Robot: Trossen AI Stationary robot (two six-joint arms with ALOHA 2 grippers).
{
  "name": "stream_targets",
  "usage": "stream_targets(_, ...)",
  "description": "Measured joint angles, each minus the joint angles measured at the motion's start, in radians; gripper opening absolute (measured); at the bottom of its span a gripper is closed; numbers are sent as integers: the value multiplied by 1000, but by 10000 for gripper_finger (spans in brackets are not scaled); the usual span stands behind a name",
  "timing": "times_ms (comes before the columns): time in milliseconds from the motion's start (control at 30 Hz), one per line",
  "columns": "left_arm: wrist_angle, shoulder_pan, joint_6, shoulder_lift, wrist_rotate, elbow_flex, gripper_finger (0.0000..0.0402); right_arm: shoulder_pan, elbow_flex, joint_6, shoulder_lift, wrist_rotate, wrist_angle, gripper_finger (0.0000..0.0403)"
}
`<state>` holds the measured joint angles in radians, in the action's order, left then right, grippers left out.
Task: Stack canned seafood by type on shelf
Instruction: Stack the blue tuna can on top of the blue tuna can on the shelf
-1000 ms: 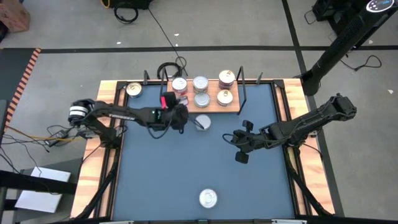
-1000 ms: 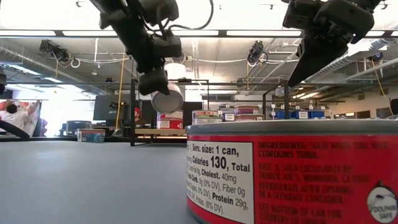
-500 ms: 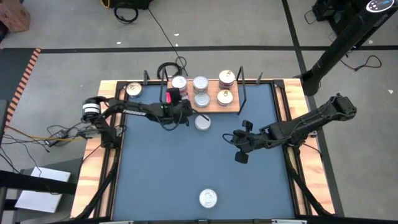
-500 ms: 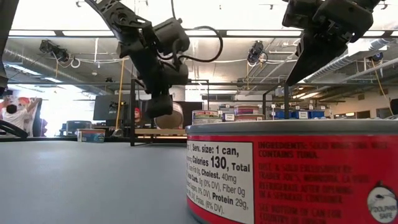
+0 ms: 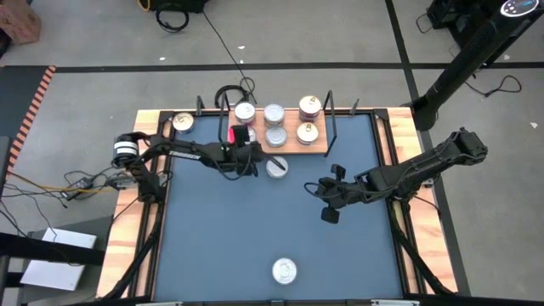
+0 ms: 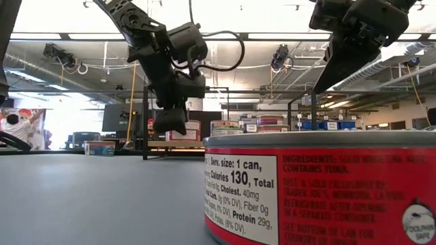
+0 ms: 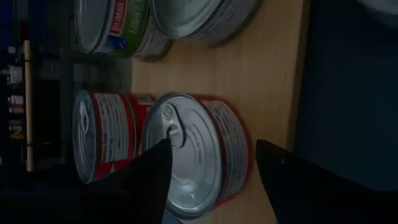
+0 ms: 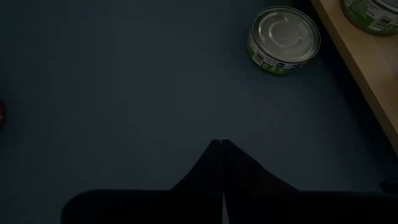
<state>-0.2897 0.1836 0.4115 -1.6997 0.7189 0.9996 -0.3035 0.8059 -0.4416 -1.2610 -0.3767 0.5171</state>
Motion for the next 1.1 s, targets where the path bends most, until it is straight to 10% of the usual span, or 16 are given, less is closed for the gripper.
stream_targets(400, -83, -54, -29, 36, -11, 59, 203, 0, 0, 0, 0, 12, 0, 6)
stream_targets(833, 2, -165, -209, 184, -370, -51, 14, 1, 0, -35, 0, 13, -56, 27)
stream_targets(1100, 115, -228, -214, 329, -470, -219, 8, 1, 0, -26, 0, 13, -61, 12)
